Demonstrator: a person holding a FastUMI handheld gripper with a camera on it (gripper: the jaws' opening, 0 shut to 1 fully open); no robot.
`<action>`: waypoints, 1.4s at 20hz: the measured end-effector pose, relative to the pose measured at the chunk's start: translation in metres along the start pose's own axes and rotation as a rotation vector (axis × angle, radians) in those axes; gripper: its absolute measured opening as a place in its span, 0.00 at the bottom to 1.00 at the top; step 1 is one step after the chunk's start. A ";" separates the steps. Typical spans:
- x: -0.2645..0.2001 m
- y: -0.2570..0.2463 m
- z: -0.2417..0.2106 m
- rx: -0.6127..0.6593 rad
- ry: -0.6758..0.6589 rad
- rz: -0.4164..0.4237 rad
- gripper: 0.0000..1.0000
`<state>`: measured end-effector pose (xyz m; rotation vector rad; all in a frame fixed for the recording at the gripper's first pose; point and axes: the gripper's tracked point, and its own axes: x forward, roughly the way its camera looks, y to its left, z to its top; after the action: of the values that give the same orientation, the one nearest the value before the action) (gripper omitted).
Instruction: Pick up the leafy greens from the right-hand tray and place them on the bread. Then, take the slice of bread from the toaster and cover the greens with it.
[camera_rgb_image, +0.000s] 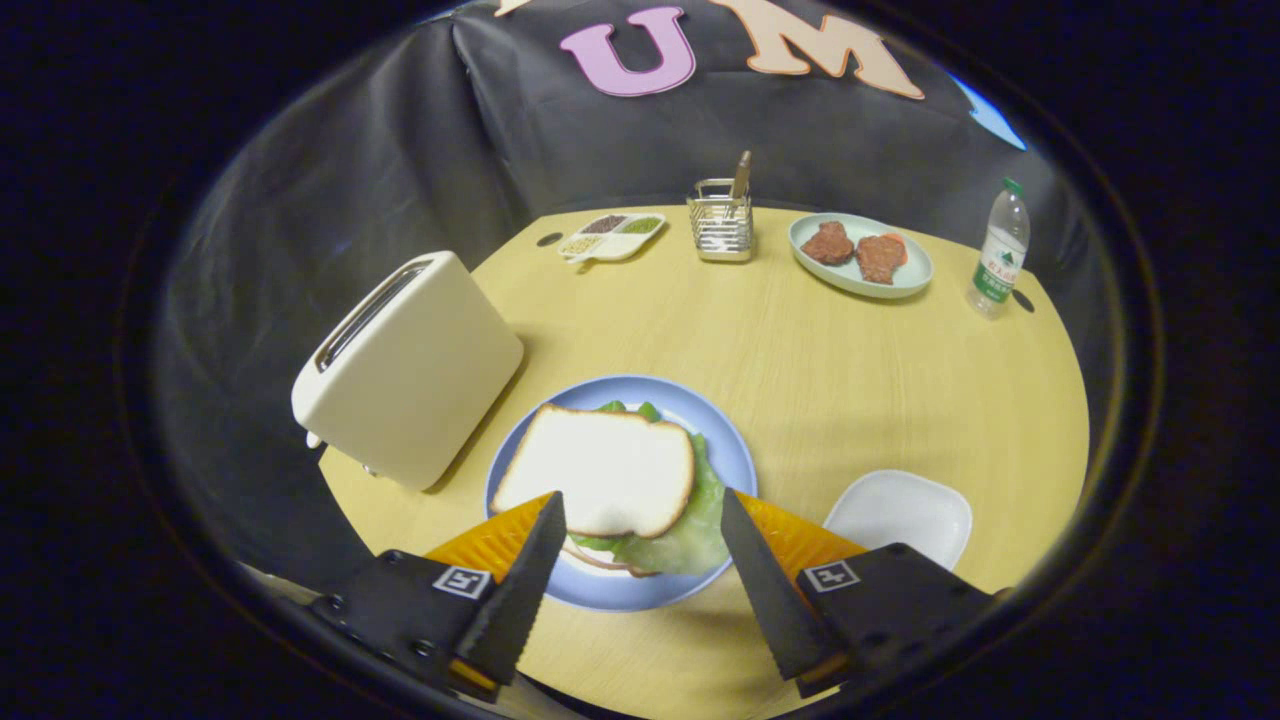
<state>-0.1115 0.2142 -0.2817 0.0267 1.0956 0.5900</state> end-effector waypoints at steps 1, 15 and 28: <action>-0.004 -0.001 0.004 -0.008 -0.029 0.001 0.86; -0.172 -0.016 0.114 -0.087 -0.610 -0.171 0.98; -0.257 -0.065 0.134 -0.048 -0.832 -0.401 0.98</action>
<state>-0.0530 0.0754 -0.0253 0.0079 0.2592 0.1947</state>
